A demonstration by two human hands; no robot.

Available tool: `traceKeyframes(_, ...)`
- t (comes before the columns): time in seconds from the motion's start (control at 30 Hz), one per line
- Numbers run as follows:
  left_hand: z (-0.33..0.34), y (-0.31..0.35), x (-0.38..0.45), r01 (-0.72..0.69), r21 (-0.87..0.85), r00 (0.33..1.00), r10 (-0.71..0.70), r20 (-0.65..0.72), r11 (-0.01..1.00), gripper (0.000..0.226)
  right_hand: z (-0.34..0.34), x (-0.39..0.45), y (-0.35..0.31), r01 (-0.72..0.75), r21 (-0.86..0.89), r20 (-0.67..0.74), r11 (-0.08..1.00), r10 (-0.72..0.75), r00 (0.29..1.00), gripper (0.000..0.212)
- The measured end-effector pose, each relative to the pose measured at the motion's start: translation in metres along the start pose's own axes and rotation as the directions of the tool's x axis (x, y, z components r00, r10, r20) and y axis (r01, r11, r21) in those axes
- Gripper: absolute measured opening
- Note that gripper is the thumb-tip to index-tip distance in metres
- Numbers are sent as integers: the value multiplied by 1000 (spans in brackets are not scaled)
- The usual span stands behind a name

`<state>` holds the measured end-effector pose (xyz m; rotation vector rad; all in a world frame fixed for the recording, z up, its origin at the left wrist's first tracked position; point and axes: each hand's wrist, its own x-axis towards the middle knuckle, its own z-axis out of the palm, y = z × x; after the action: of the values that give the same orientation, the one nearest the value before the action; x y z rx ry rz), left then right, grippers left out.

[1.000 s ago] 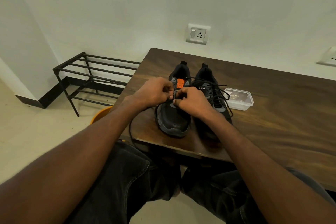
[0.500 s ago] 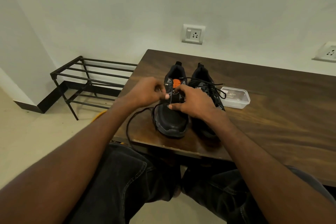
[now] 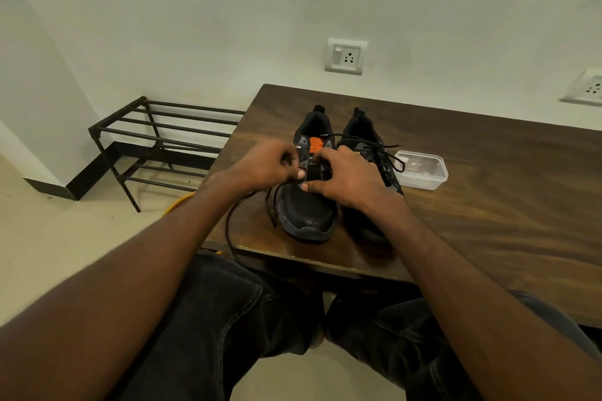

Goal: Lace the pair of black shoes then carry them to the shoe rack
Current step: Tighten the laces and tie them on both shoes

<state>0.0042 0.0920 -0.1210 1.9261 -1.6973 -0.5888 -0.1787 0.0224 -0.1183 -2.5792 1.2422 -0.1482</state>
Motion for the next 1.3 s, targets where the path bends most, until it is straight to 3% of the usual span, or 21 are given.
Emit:
traceKeyframes(0.07, -1, 0, 3, -29, -49, 998, 26, -62, 998, 12, 0, 0, 0, -7, 2, 5, 1000, 7, 1000, 71)
traceKeyframes(0.13, -8, 7, 4, -75, -297, 980, 16, -196, 952, 16, -1, 0, 0, -13, 8, 12, 1000, 13, 1000, 72)
traceKeyframes(0.2, -20, 13, 3, -149, -631, 942, -84, -324, 761, 21, -2, 0, 0, -16, 16, 30, 1000, 16, 999, 72)
traceKeyframes(0.23, -25, 13, 3, -175, -719, 923, -143, -358, 672, 22, -3, 0, 0, -17, 23, 34, 1000, 16, 999, 72)
traceKeyframes(0.27, -28, 14, 2, -178, -738, 908, -179, -378, 651, 19, -3, 0, 0, -18, 30, 35, 999, 16, 999, 72)
traceKeyframes(0.33, -25, 13, 1, -86, -596, 918, -170, -360, 798, 12, -3, 0, 0, -19, 38, 32, 999, 18, 999, 71)
traceKeyframes(0.4, -17, 8, -3, 29, -251, 963, -94, -253, 968, 18, -1, 1, -1, -16, 38, 24, 999, 15, 1000, 69)
traceKeyframes(0.43, -13, 5, -4, 57, -114, 984, -75, -159, 992, 18, 0, 1, -2, -14, 34, 22, 999, 13, 1000, 67)
traceKeyframes(0.5, -6, 4, -3, 56, -4, 998, -56, -17, 998, 12, 0, 1, -1, -19, 24, 24, 1000, 18, 1000, 65)
traceKeyframes(0.67, -9, 6, 1, 64, -30, 991, -67, -119, 998, 12, 0, 3, -3, -27, 7, 21, 1000, 27, 999, 46)
traceKeyframes(0.83, -6, 0, 3, 111, -35, 993, -112, -29, 993, 13, -3, -1, -7, -2, 14, -6, 1000, 2, 1000, 44)
traceKeyframes(0.93, -9, -6, 4, 77, 34, 995, -74, -60, 996, 10, -1, -6, -12, 135, 37, -95, 990, -131, 987, 40)
traceKeyframes(1.07, -8, -9, 5, 52, 105, 998, -47, -46, 993, 18, 14, -12, -22, 282, -75, 33, 957, -280, 959, 33)
traceKeyframes(1.17, -5, -12, 5, 66, 164, 997, -61, -39, 984, 18, 15, -16, -30, 245, -82, -91, 966, -253, 963, 29)
traceKeyframes(1.3, -3, -13, 3, 119, 220, 993, -117, -26, 968, 12, 12, -15, -35, 56, 85, -122, 995, -45, 992, 30)
